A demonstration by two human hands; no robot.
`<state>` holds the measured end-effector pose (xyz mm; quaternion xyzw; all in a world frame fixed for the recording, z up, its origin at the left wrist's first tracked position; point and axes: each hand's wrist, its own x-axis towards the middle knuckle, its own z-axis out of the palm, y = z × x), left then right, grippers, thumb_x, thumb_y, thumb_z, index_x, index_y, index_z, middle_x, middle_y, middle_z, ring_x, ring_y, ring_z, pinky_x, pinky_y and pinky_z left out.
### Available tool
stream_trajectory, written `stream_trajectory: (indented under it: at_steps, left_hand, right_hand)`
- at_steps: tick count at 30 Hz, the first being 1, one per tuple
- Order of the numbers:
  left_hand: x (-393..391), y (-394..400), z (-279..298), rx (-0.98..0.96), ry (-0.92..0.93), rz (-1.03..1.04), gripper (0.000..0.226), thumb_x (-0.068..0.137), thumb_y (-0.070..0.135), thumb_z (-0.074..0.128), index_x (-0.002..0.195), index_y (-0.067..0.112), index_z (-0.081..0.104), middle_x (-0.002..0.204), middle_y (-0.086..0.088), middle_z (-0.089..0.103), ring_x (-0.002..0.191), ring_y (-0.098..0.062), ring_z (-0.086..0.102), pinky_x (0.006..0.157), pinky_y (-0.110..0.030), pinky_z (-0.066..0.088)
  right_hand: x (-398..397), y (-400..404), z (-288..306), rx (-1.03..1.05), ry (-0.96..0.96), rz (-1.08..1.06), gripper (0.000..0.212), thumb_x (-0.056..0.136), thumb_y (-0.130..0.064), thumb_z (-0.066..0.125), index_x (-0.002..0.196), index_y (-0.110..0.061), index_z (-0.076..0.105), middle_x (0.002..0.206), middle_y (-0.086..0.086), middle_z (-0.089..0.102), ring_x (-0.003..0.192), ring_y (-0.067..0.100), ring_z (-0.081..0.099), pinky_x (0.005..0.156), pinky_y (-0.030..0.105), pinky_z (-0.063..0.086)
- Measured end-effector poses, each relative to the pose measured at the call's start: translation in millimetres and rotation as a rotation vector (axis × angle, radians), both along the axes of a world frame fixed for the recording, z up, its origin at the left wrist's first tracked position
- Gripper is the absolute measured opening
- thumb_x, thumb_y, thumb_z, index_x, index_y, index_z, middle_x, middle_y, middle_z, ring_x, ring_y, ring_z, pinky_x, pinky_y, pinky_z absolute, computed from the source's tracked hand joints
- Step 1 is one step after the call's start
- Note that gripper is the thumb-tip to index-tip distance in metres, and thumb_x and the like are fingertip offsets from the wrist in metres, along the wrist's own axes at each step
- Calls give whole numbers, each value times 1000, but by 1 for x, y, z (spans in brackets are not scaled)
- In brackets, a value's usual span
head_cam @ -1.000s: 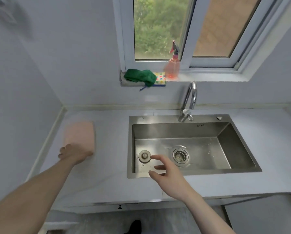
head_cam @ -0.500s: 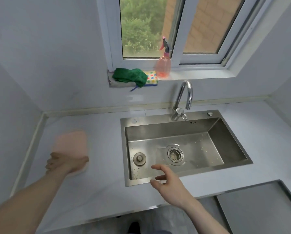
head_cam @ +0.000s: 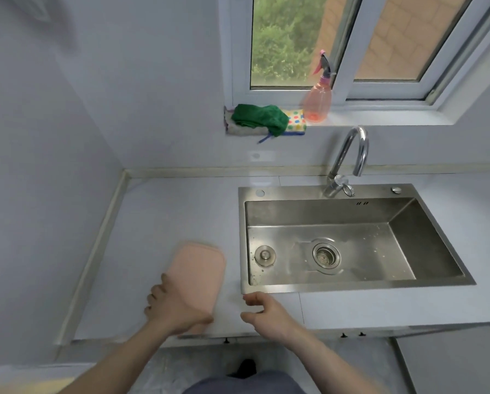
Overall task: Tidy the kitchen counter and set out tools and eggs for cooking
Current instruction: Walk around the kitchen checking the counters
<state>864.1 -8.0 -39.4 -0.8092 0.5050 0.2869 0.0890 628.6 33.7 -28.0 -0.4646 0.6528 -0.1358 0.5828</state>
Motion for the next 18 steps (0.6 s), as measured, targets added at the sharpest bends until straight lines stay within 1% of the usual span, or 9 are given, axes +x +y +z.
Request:
stream_trajectory:
  at_steps: [2, 4, 6, 8, 9, 11, 14, 15, 18]
  left_hand:
    - [-1, 8, -2, -51, 116, 60, 147, 36, 78, 79, 149, 16, 7, 140, -12, 32, 132, -33, 38, 105, -44, 38]
    - [6, 4, -6, -104, 301, 187, 114, 64, 68, 75, 148, 10, 24, 143, -14, 39, 133, -35, 40, 106, -43, 39]
    - [17, -3, -9, -155, 457, 307, 76, 86, 50, 67, 141, 6, 38, 141, -16, 51, 124, -35, 50, 101, -42, 44]
    - [24, -2, -10, -159, 509, 348, 44, 95, 32, 61, 128, 7, 44, 130, -14, 58, 108, -30, 56, 87, -39, 46]
    - [25, 1, -11, -135, 516, 338, 36, 96, 29, 59, 123, 9, 45, 125, -12, 59, 104, -27, 57, 82, -37, 45]
    - [22, 10, -13, -101, 539, 311, 30, 97, 27, 57, 119, 11, 46, 118, -8, 59, 98, -23, 58, 73, -35, 45]
    - [10, 23, -13, -98, 604, 337, 24, 98, 21, 56, 116, 9, 46, 113, -9, 58, 93, -20, 57, 63, -32, 47]
    - [4, 28, -13, -105, 642, 354, 22, 98, 18, 56, 115, 8, 46, 114, -11, 58, 93, -20, 58, 65, -33, 49]
    - [-13, 40, -10, -136, 760, 374, 25, 92, 20, 59, 111, 9, 47, 115, -13, 58, 98, -24, 61, 79, -44, 57]
  right_hand:
    - [10, 1, -11, 41, -13, 11, 61, 90, -34, 67, 147, -24, 48, 140, -8, 56, 118, 12, 61, 97, 29, 54]
    - [19, 2, -19, 79, -21, 19, 68, 91, -37, 66, 153, -21, 40, 143, -5, 54, 121, 13, 59, 100, 31, 52]
    - [26, 3, -23, 111, -36, 24, 71, 93, -37, 65, 156, -18, 36, 147, -1, 52, 121, 16, 60, 97, 29, 53]
    - [32, 6, -24, 126, -74, 46, 66, 95, -35, 62, 154, -17, 38, 148, 2, 52, 123, 16, 60, 90, 23, 53]
    - [34, 8, -24, 117, -102, 58, 60, 95, -37, 61, 151, -20, 45, 144, 1, 56, 122, 16, 61, 88, 22, 55]
    - [38, 11, -24, 82, -133, 57, 54, 90, -43, 58, 141, -25, 56, 132, -3, 64, 117, 15, 64, 90, 25, 55]
    - [31, 16, -28, 46, -118, 1, 50, 94, -36, 57, 141, -23, 53, 128, -5, 63, 116, 12, 60, 82, 16, 51]
    - [26, 19, -26, 38, -115, -24, 47, 96, -31, 57, 142, -22, 52, 126, -4, 62, 114, 12, 59, 79, 15, 49]
    - [7, 30, -23, 10, -100, -97, 45, 97, -23, 58, 142, -22, 51, 125, -4, 62, 115, 12, 59, 89, 20, 46]
